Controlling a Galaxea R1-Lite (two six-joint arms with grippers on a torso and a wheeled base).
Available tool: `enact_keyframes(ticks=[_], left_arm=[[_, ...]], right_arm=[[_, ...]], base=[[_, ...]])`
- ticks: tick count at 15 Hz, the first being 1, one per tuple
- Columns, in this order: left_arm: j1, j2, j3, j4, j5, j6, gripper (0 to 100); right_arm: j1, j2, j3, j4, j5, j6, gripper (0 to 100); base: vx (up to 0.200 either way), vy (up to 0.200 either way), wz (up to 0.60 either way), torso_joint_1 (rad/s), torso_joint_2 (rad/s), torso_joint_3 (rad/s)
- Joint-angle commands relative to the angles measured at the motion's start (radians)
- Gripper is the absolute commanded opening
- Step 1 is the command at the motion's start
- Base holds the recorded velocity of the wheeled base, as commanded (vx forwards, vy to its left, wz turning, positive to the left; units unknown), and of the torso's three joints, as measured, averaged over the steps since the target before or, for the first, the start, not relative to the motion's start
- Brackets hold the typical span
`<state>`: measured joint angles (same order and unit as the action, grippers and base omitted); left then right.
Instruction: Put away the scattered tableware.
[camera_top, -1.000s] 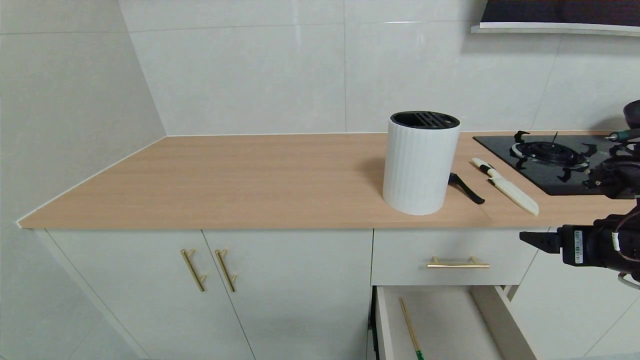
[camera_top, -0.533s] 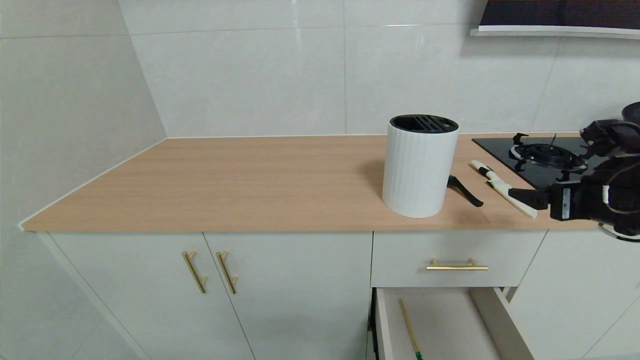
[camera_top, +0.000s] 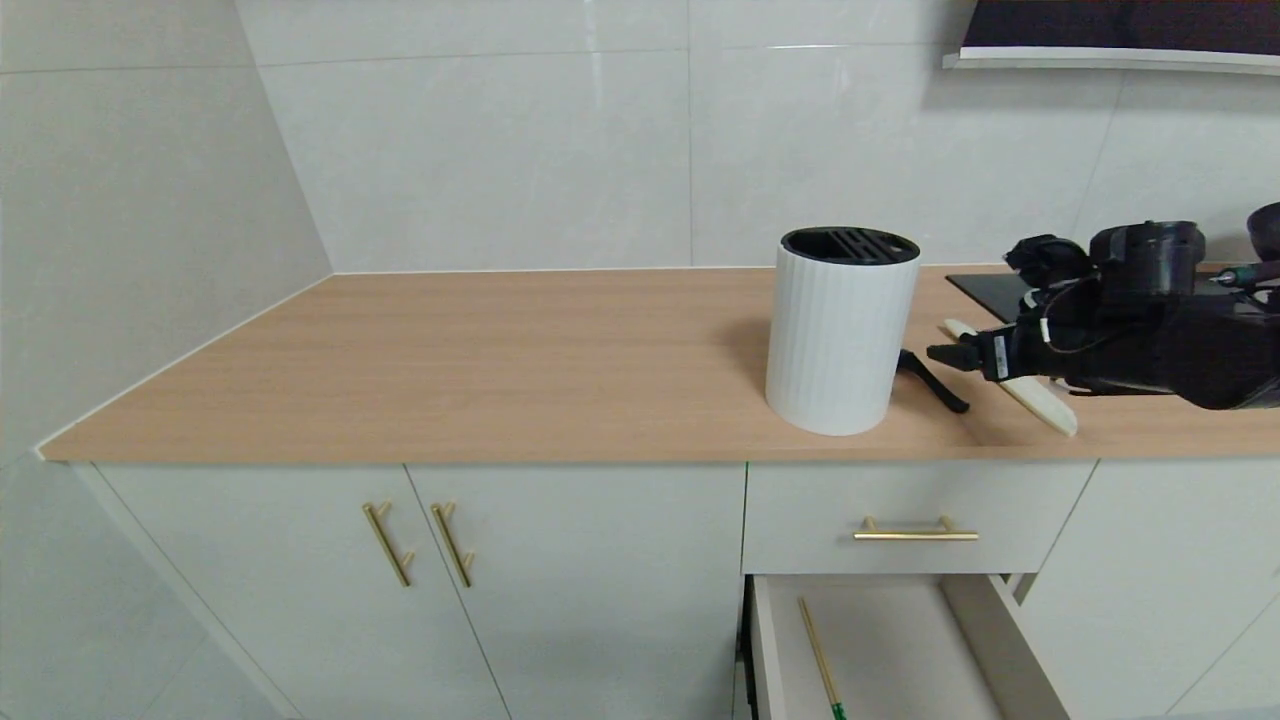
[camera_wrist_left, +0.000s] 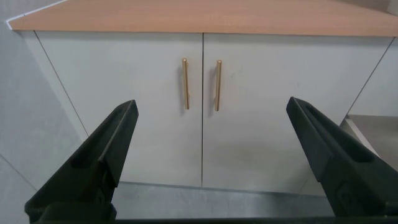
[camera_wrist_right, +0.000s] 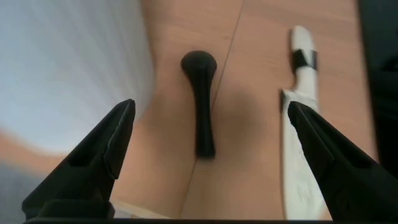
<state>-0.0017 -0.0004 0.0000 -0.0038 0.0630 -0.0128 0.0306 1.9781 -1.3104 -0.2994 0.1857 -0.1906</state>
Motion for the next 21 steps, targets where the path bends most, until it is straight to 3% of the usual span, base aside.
enact_keyframes(ticks=[1, 14, 15, 21], left_arm=[[0.0, 0.0, 0.0, -0.001, 0.0, 0.0, 100], [0.0, 0.0, 0.0, -0.001, 0.0, -0.001, 100], [0.0, 0.0, 0.0, -0.001, 0.0, -0.001, 100], [0.0, 0.0, 0.0, -0.001, 0.001, 0.0, 100]], right_arm=[[-0.001, 0.13, -0.033, -0.003, 0.026, -0.006, 100], [-0.011, 0.237, -0.119, 0.002, 0.024, -0.003, 100], [-0.011, 0.242, -0.119, 0.002, 0.024, -0.003, 0], [-0.008, 0.243, -0.122, 0.002, 0.023, 0.017, 0]], base=[[0.0, 0.0, 0.0, 0.0, 0.0, 0.0], [0.0, 0.0, 0.0, 0.0, 0.0, 0.0], [0.0, 0.0, 0.0, 0.0, 0.0, 0.0], [0.0, 0.0, 0.0, 0.0, 0.0, 0.0]])
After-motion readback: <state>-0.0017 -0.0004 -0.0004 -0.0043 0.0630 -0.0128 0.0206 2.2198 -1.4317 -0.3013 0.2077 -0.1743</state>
